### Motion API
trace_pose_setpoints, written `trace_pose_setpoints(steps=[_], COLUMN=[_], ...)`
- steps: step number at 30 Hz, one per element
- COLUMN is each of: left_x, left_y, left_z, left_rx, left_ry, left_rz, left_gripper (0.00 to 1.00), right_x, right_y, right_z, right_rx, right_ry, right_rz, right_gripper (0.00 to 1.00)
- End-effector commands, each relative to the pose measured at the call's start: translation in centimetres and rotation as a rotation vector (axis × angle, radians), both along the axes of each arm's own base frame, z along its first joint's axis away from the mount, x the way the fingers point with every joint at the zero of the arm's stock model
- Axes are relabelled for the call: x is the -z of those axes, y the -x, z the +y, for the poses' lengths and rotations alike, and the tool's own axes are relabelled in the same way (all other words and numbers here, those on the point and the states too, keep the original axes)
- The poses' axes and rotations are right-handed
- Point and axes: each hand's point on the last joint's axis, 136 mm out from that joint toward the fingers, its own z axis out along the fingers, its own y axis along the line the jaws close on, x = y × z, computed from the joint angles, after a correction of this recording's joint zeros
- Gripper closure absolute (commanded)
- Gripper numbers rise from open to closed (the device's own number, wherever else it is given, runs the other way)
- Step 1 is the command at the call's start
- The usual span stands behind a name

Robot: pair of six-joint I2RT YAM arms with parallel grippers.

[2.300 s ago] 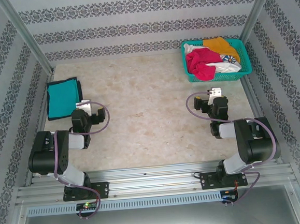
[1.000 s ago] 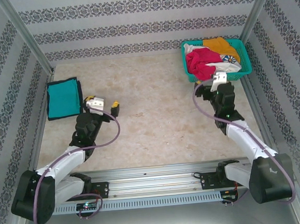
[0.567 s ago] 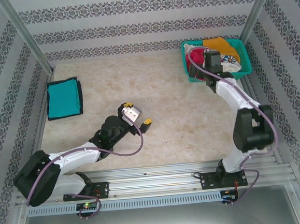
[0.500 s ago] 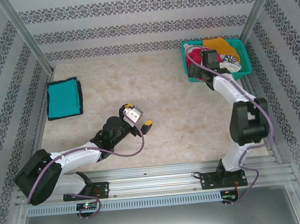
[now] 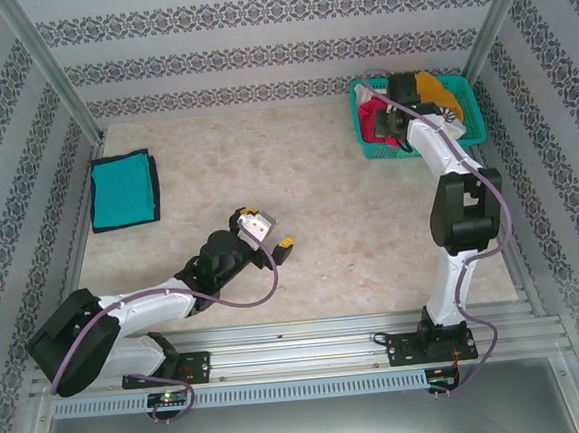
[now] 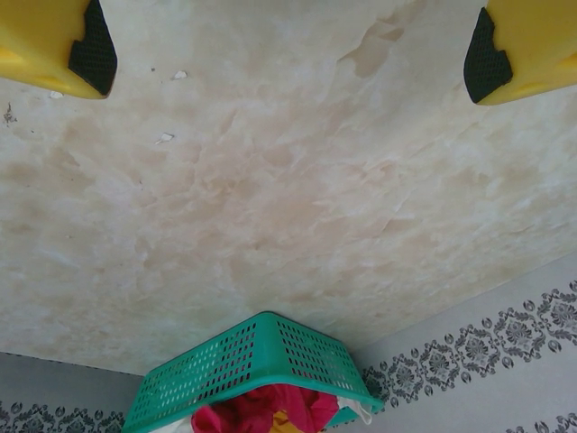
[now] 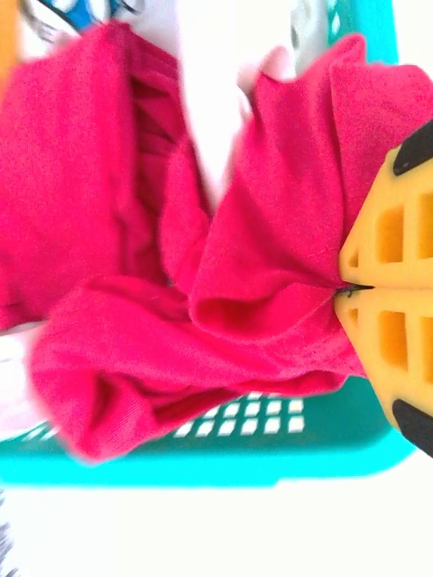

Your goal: Fold and stack the t-shirts

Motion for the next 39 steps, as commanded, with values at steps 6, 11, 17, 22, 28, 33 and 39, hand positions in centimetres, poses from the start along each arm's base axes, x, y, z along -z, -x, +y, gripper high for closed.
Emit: trace_pose_setpoints(steps=[6, 11, 17, 22, 28, 33, 39], left_x=[-1.8, -3.3, -5.1, -7.0, -8.7, -8.6, -7.5], left_y=[-1.0, -1.6, -2.3, -3.1, -3.4, -2.9, -2.4], left_z=[-2.6, -4.1, -5.3, -6.2, -6.7, -6.3, -4.7], left_rx=[0.036, 0.074, 0.088, 0.098, 0.107, 0.103, 0.052], left_ry=[0.083, 0.122, 0.186, 0.229, 0.267, 0.299, 0.302], left_rz=[-0.019, -0.038, -0.06, -0.091, -0.103, -0.077, -0.038], left_gripper=[0.0, 0.0, 0.0, 0.0, 0.0, 0.0, 0.0], right_x=[-21.6, -30.5, -39.5, -43.9, -43.3, -40.4, -37.0], right_y=[1.3, 3.2, 7.5, 12.1, 15.0, 15.5, 15.6], right_z=[4.1, 5.2, 7.7, 10.5, 13.2, 14.6, 16.4], right_rx=[-0.111, -0.131, -0.257, -0.409, -0.541, -0.579, -0.611], right_ry=[0.111, 0.105, 0.028, -0.083, -0.198, -0.217, -0.241], right_rz=[-0.526, -0.682, -0.869, -0.965, -0.927, -0.868, -0.793], right_gripper=[1.0, 1.0, 1.0, 1.0, 1.0, 1.0, 1.0])
